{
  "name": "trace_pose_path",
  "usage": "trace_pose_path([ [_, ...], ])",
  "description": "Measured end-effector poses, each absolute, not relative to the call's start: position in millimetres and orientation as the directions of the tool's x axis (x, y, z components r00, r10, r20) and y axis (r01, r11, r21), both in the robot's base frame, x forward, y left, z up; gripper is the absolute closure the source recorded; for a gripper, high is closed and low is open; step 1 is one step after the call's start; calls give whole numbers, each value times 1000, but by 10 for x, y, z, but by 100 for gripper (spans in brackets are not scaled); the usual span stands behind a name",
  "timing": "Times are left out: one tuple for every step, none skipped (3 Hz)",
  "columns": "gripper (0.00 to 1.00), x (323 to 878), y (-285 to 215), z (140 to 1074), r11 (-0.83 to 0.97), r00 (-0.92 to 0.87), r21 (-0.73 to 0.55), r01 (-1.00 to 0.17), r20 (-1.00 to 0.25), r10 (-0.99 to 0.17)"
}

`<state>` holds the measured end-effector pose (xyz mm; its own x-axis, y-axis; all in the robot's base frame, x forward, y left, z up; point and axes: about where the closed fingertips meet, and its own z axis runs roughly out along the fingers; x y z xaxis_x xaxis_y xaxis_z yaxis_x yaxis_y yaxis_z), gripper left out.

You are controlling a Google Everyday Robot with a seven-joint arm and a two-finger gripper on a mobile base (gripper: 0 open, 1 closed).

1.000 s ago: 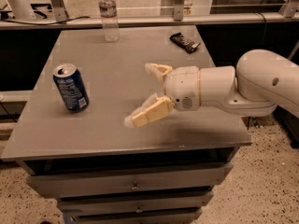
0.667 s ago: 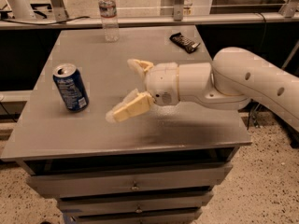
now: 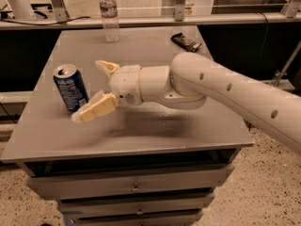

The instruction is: Pick pepsi can

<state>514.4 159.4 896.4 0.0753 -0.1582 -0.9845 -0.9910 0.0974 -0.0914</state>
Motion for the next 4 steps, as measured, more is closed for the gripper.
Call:
trace_pose_path([
  [0, 5257, 1898, 8853, 77, 82, -94, -993, -987, -140],
  [16, 5320, 2082, 8743, 64, 84, -93, -994, -988, -127],
  [40, 5337, 2138, 8692, 62, 86, -94, -994, -990, -115],
  [62, 5326, 2103, 8675, 64, 89, -97, -993, -989, -116],
])
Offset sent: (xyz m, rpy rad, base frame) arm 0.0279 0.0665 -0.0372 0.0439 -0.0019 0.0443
